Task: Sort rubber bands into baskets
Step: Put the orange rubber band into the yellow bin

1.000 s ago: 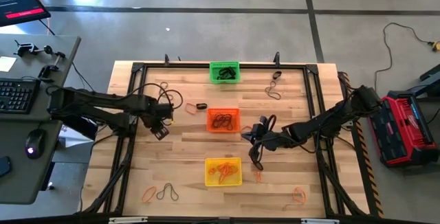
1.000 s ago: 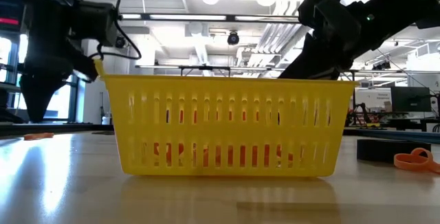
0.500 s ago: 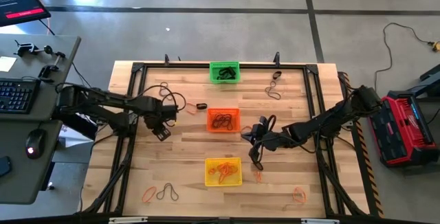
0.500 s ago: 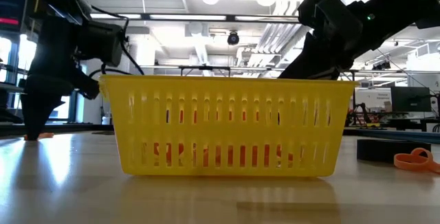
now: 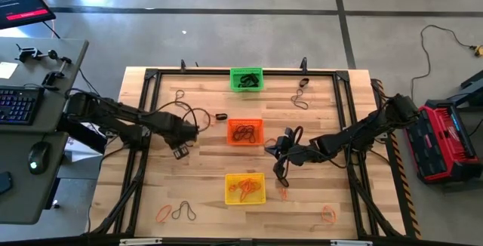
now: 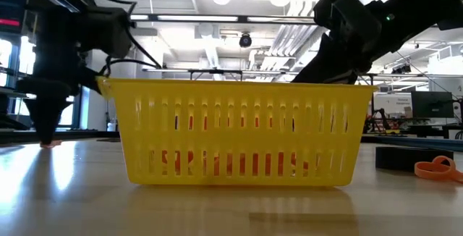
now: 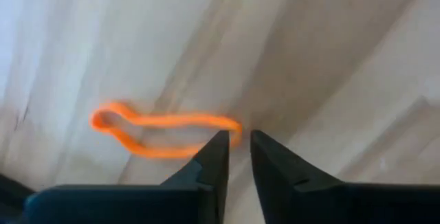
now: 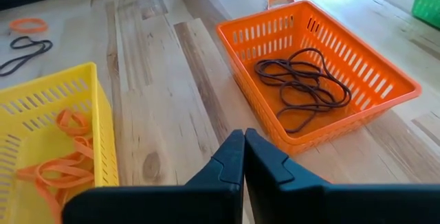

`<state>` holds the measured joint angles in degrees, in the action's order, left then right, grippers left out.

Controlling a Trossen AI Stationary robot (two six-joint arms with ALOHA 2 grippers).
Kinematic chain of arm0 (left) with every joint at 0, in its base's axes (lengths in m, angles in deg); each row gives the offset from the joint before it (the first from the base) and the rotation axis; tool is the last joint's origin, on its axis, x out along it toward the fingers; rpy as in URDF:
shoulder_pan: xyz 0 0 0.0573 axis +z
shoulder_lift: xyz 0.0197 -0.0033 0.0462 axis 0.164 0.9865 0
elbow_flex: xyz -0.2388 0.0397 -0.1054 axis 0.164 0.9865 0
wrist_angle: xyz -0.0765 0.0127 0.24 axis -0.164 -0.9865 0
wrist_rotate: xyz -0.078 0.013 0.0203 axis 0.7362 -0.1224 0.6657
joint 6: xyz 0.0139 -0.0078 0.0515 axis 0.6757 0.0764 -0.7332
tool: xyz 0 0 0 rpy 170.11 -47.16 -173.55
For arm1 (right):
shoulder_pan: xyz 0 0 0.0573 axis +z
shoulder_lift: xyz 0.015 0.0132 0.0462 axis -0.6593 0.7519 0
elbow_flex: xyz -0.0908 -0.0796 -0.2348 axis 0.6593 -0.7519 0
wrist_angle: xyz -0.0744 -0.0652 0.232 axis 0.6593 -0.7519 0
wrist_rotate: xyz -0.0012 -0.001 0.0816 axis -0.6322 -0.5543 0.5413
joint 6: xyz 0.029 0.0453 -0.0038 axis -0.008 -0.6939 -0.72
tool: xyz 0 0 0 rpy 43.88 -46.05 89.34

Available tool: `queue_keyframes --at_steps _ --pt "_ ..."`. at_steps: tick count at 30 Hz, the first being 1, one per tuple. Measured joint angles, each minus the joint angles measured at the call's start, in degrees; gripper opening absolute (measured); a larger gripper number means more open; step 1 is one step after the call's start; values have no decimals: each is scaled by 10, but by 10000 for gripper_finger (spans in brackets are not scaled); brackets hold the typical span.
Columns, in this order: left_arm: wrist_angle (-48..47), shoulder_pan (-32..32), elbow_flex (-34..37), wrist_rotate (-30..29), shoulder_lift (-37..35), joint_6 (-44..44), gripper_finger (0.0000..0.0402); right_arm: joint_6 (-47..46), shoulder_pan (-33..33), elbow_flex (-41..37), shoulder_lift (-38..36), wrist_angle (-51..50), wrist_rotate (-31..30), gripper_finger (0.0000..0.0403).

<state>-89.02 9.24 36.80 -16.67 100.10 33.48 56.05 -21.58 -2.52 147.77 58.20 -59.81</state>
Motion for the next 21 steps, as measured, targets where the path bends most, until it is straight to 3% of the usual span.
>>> queue_keyframes --at_steps 7,21 --pt "12 -54 -1 1 0 2 3 -1 0 0 0 2 0 0" --pt "24 -117 -1 -6 0 8 1 -4 0 0 0 14 0 0"
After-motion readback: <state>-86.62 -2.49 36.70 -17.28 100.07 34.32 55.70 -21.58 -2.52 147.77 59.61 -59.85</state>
